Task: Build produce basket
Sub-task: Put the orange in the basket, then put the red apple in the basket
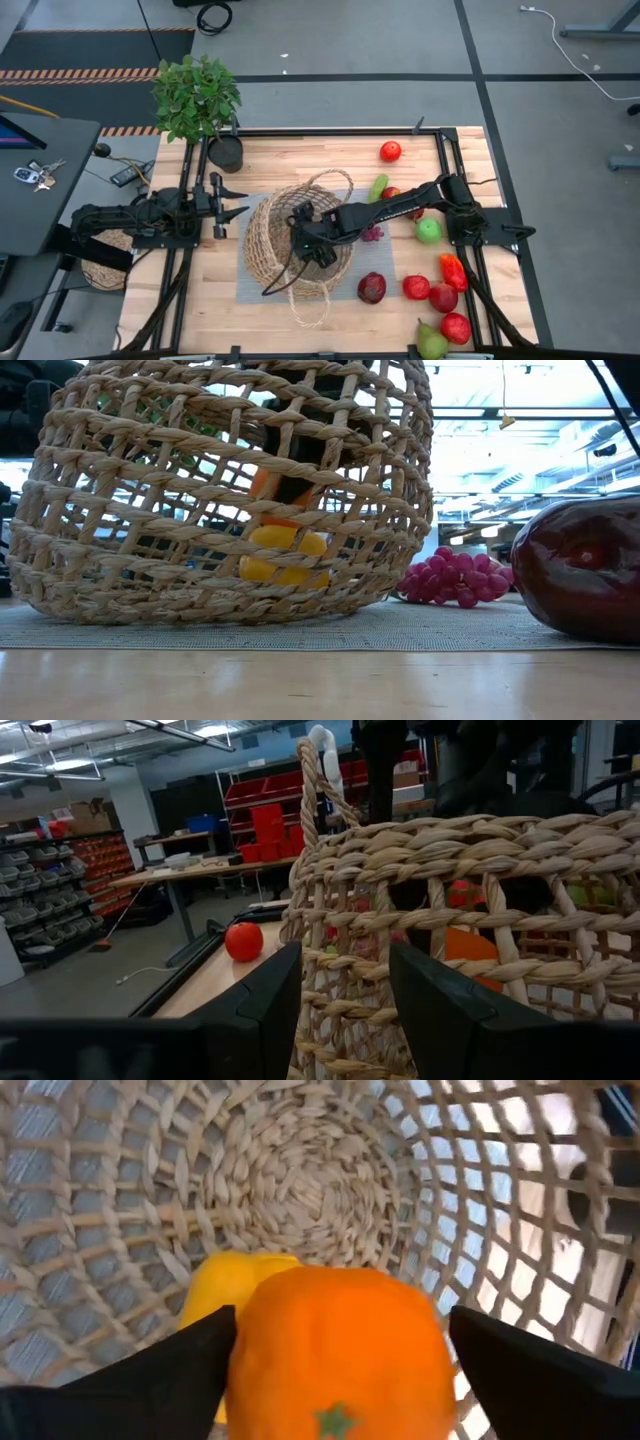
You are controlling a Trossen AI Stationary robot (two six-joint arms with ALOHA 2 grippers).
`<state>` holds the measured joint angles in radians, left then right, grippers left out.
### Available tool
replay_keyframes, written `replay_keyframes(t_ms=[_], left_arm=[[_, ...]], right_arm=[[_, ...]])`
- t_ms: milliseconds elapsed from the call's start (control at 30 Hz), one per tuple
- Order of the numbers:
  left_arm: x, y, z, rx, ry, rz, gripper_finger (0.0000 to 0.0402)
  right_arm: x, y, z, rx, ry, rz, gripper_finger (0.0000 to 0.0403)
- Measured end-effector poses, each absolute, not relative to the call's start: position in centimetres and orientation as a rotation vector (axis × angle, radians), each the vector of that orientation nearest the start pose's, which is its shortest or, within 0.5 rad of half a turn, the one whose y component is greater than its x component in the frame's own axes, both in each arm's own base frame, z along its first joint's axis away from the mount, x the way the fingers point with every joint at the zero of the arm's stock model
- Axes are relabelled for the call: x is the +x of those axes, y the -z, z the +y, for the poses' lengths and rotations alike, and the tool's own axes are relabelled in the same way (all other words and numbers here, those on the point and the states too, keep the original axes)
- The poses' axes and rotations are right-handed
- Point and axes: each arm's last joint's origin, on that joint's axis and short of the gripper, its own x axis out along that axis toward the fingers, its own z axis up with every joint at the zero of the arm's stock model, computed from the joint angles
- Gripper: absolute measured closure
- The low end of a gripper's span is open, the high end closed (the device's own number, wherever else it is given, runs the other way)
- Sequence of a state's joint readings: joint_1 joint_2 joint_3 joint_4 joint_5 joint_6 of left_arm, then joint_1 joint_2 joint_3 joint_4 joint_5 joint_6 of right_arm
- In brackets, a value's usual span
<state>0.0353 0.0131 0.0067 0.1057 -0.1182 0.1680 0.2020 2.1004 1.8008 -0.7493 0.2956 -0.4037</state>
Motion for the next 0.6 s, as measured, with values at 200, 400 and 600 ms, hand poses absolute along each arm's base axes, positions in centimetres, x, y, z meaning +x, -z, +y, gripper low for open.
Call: replay_keyframes(t_ms=[200,400,600], left_arm=[[9.7,-17.5,0.7,0.164,-0.161,-0.086,0.0241],[9.7,-17.5,0.7,0.164,-0.162,-0.086,0.0241],[9.7,-17.5,0.7,0.164,-0.161,-0.087,0.0241]], right_arm=[[43.9,-25.4,9.0,-0.687,-0.054,0.988,0.0014],[42.8,-28.1,9.7,-0.66,-0.033,0.975,0.0013],[40.5,-32.1,10.0,-0.562,-0.046,0.909,0.001]])
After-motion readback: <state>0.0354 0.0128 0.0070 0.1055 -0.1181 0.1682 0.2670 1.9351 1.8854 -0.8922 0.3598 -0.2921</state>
